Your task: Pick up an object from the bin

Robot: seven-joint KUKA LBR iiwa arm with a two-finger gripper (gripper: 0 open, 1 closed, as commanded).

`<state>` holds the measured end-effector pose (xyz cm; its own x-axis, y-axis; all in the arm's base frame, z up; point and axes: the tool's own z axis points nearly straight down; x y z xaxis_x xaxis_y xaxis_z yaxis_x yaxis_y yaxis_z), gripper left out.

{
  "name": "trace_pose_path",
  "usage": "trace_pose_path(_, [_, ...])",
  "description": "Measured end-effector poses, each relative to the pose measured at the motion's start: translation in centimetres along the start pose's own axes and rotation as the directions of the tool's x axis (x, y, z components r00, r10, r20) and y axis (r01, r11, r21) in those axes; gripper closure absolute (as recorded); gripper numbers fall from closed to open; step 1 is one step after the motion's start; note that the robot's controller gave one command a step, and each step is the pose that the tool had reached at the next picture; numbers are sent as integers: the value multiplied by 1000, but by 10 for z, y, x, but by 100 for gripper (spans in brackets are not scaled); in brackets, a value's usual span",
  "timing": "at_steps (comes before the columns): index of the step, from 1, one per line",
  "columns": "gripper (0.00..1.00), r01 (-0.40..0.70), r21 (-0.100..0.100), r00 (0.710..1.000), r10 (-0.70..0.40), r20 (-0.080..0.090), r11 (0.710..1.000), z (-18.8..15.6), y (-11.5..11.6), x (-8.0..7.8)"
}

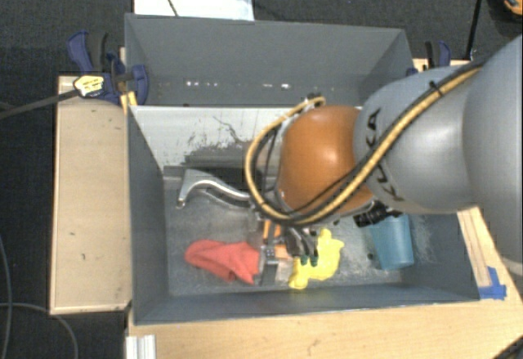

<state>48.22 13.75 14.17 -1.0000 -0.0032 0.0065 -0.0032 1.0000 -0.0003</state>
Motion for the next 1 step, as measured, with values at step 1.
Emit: trace_pose_path(1, [0, -4, -1, 1000, 4, 8, 1000, -4, -1, -2])
